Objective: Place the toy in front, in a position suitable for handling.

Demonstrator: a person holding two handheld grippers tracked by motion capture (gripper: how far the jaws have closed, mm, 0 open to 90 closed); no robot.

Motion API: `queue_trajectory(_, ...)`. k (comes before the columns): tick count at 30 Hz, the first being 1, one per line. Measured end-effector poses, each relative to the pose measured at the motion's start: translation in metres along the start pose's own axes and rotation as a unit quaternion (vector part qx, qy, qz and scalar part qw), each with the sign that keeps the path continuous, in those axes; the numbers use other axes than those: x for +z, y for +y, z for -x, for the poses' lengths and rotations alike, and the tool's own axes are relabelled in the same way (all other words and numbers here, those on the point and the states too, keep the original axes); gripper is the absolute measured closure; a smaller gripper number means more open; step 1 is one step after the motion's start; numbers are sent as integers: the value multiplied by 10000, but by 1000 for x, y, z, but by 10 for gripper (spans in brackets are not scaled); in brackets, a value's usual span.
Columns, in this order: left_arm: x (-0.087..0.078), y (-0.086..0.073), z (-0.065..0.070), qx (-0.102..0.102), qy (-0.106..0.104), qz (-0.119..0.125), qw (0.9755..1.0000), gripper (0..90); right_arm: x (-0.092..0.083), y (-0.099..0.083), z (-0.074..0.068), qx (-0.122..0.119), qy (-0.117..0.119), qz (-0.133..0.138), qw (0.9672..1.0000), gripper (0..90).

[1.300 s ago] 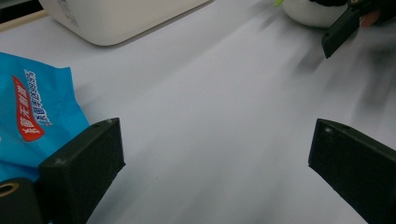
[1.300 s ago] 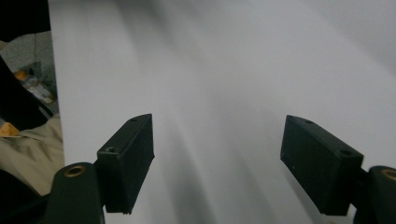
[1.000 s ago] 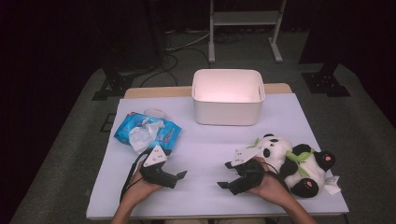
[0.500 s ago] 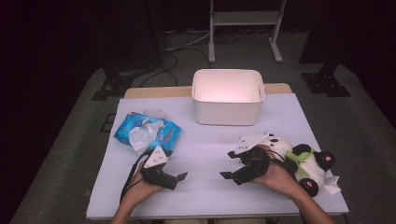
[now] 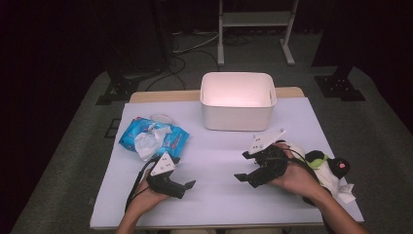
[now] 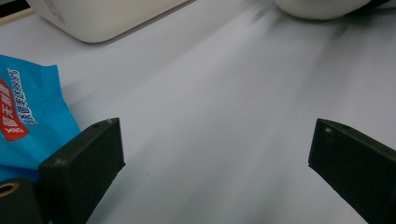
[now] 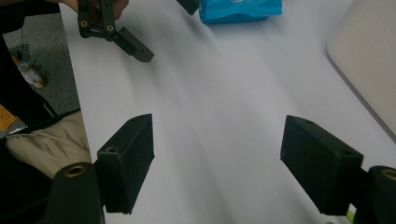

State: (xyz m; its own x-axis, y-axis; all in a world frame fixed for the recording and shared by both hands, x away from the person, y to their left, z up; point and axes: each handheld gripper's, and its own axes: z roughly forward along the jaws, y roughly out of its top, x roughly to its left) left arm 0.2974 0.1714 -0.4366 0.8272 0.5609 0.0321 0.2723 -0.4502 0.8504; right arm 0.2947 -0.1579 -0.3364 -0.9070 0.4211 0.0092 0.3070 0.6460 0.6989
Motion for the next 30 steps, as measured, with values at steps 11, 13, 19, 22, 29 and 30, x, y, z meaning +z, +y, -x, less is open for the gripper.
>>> queue_trajectory(11, -1, 0, -1, 22, 5, -26, 10000, 27, -20, 3, 6, -102, -83, -111, 9999, 247)
queue_trajectory(13, -1, 0, -1, 17, 3, -7, 10000, 27, -23, 2, 7, -140, -101, -121, 9998, 247)
queue_trajectory(19, -3, 1, -1, 21, 10, 28, 10000, 27, -35, 3, 9, -153, -115, -135, 9997, 248)
queue_trajectory(22, -4, 2, -1, 11, 23, 65, 10000, 27, -41, 4, 11, -148, -189, -137, 9996, 247)
queue_trajectory(29, -3, 2, 0, 19, 2, 58, 10000, 27, -55, 5, 14, -221, -344, -285, 9988, 248)
queue_trajectory(30, -3, 2, 0, 19, 2, 58, 10000, 27, -55, 5, 14, -221, -344, -285, 9988, 248)
